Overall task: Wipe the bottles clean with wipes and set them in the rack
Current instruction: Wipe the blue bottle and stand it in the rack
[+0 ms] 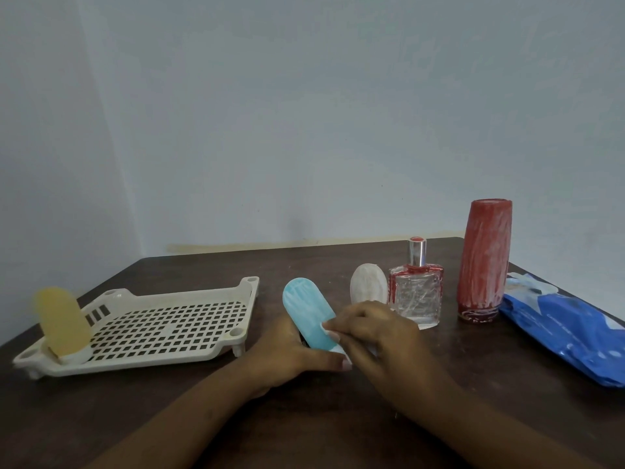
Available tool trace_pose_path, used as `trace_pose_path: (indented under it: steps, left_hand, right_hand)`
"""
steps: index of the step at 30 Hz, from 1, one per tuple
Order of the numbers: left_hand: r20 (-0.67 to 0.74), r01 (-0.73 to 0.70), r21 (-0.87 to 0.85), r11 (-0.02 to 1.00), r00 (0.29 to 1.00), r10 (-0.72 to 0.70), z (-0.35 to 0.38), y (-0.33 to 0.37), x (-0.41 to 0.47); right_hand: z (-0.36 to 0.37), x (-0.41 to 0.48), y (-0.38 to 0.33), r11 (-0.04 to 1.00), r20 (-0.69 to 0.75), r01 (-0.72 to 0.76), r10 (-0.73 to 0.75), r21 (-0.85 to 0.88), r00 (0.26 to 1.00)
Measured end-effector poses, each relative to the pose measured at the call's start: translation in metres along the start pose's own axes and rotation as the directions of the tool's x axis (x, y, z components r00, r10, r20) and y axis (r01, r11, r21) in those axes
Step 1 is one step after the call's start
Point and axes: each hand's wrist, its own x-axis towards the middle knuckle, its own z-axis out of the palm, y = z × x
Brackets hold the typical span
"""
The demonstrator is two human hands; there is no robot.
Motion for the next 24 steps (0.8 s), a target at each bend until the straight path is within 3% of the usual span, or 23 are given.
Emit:
trace_pose_path:
  steps: [5,12,24]
  left_hand:
    - [-0.068,-0.066,0.082,0.994,0.995,0.072,0.0004,-0.0032,0.0012]
    - [-0.108,-0.114,0.226,0.967,0.984,0.141,0.0028,-0.0021,0.0033]
    - [-0.041,-0.022,0.012,1.000,0.999,0.022,0.0012,-0.0034,0.0000]
  right_hand:
    - [0.0063,-0.0026,-0.0031,0.957,0.109,0.230,-0.213,-0.178,0.971]
    - [0.0054,-0.0052,-0.0085,0.883,0.234,0.333,-0.265,-0.331,0.935]
    - [0.0000,-0.0014,-0.0014,0.939,0.061,0.173,-0.163,-0.296,0.985]
